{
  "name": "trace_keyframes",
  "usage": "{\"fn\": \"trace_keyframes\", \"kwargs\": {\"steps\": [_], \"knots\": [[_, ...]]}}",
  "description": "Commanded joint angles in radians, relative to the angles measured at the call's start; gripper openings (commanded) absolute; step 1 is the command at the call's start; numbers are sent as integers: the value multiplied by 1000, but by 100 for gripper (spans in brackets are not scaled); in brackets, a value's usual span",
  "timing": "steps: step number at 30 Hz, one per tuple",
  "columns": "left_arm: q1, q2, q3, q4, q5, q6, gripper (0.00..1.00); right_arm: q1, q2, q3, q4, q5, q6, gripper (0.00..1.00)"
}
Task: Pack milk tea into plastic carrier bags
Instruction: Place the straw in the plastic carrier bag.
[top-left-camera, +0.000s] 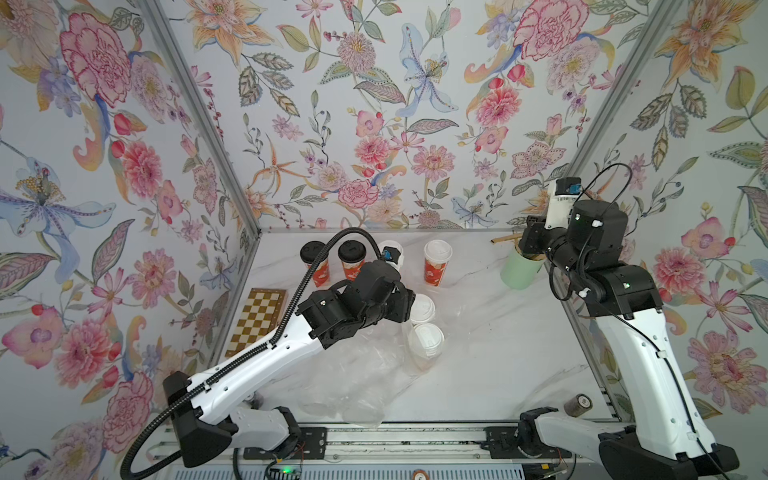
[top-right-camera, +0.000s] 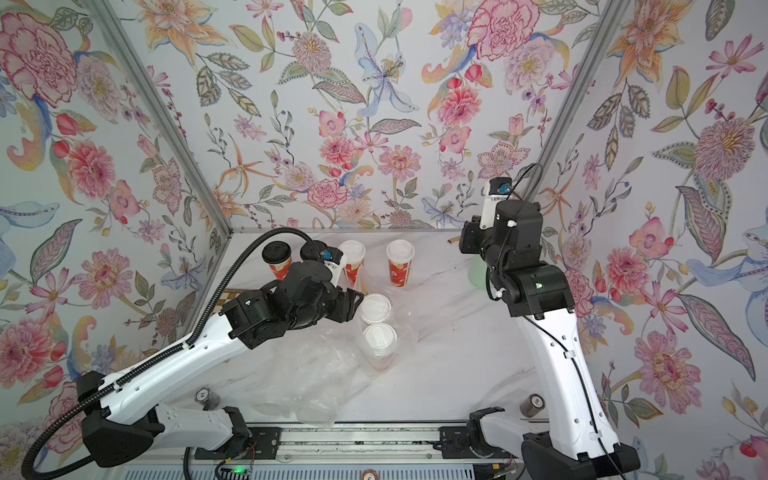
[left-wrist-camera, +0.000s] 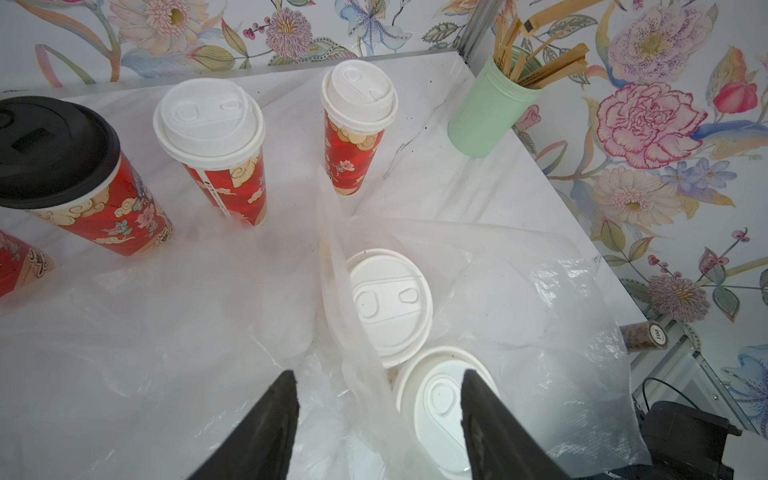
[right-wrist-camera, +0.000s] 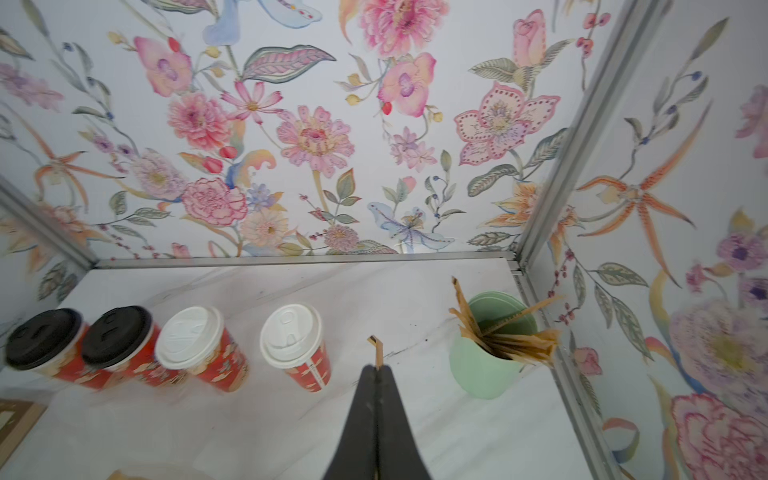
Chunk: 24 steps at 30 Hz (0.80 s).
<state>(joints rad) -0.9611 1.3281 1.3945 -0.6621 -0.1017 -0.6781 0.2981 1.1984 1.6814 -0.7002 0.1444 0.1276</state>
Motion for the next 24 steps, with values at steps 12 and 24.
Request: {"fn": "trace_keyframes", "kwargs": {"steps": [12, 24], "knots": [[-176, -14, -35, -100, -48, -146, 61, 384, -35, 137, -281, -168, 108, 4], [-271, -73, -148, -9, -9, -243, 28, 455, -98, 58, -398, -267, 176, 5]]}}
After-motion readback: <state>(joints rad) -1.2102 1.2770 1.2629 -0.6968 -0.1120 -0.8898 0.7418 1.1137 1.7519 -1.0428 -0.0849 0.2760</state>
